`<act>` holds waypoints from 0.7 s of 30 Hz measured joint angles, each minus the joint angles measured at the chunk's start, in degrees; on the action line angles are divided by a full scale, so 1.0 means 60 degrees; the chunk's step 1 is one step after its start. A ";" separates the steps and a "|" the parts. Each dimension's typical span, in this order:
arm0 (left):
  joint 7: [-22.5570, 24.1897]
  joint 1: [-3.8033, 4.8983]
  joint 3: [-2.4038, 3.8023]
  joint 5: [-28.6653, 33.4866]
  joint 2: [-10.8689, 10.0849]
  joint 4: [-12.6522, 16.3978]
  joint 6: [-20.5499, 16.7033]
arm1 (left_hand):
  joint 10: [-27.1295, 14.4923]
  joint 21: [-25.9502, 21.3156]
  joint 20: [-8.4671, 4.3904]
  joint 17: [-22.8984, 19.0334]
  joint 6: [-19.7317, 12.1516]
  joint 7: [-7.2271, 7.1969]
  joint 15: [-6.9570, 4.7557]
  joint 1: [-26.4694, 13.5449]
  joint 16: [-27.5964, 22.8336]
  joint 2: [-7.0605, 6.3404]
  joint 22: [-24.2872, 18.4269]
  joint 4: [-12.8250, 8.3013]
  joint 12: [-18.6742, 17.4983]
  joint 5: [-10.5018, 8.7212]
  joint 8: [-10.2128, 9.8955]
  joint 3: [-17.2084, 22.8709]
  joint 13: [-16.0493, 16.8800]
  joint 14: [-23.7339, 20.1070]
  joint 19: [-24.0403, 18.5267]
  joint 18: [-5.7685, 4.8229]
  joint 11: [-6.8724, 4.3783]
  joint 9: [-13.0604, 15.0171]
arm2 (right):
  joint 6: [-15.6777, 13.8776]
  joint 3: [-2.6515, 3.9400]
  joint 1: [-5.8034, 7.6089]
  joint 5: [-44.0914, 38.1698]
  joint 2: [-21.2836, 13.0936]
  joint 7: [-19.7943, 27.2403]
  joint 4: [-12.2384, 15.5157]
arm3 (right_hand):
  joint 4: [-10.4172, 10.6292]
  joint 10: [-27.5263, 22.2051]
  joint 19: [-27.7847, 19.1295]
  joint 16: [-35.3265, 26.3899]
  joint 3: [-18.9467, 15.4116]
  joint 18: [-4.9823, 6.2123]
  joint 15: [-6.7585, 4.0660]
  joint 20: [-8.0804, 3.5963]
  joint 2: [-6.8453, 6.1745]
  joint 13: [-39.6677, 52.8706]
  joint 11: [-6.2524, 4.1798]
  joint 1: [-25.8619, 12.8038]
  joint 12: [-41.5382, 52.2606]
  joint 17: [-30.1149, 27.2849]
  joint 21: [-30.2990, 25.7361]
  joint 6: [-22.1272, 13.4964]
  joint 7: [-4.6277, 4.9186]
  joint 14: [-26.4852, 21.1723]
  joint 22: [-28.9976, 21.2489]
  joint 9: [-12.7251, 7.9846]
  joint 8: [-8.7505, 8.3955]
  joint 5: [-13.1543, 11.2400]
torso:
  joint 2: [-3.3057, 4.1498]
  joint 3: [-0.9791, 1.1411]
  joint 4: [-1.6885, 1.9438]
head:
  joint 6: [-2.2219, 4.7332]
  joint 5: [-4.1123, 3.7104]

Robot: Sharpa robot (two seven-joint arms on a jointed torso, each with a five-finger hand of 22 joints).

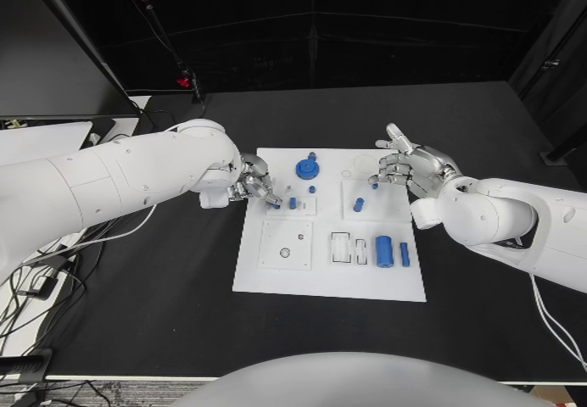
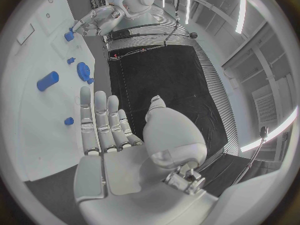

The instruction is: Assemble the parts on the task board

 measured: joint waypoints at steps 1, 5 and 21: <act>0.0000 0.0000 0.0000 0.0000 0.0000 -0.0001 0.0001 | -0.0015 0.0000 0.0000 0.0000 -0.0024 0.0023 0.0000 -0.0119 0.0000 0.0112 0.0000 0.0000 0.0002 -0.0220 -0.0038 -0.0165 0.0006 0.0000 0.0000 0.0000 0.0016 -0.0032 | 0.0000 0.0000 0.0000 0.0000 0.0000 -0.0001 0.0000 | 0.0000 0.0000 0.0000 0.0000 0.0000 -0.0001 0.0000 0.0000 0.0000 0.0000 0.0000 0.0000 0.0000 0.0000 0.0000 0.0000 0.0000 0.0000 0.0000 0.0000 0.0000 0.0000 | 0.0000 0.0000 0.0000 | 0.0002 0.0000; 0.0000 -0.0004 -0.0006 0.0001 -0.0003 -0.0008 0.0009 | 0.0021 0.0000 0.0009 0.0000 -0.0105 0.0029 0.0041 -0.1271 0.0000 0.0278 0.0000 0.0024 -0.0151 -0.1218 -0.0140 -0.0772 -0.0114 -0.0024 -0.0009 0.0000 0.0041 -0.0161 | 0.0000 0.0000 0.0000 0.0000 -0.0002 -0.0003 0.0000 | 0.0000 0.0000 0.0000 0.0000 0.0000 0.0000 0.0000 0.0000 0.0000 0.0001 0.0000 0.0000 0.0000 0.0000 0.0000 0.0000 0.0000 0.0000 0.0000 0.0000 0.0000 0.0000 | 0.0000 0.0000 0.0000 | 0.0003 -0.0014; 0.0097 -0.0017 -0.0011 -0.0005 -0.0069 0.0011 -0.0125 | 0.0038 0.0000 0.0138 0.0000 -0.0484 0.0101 0.0122 -0.3031 0.0000 0.0237 0.0000 0.0013 -0.0102 -0.2830 0.0288 -0.2057 -0.0054 -0.0011 -0.0001 0.0000 0.0092 0.0058 | 0.0000 0.0000 0.0000 0.0000 -0.0020 -0.0020 0.0005 | 0.0000 0.0000 0.0000 0.0000 0.0000 -0.0001 0.0000 0.0000 0.0000 0.0002 0.0000 0.0000 0.0000 0.0001 0.0000 0.0000 0.0000 0.0000 0.0002 0.0001 -0.0001 -0.0002 | 0.0000 0.0000 0.0000 | 0.0000 -0.0025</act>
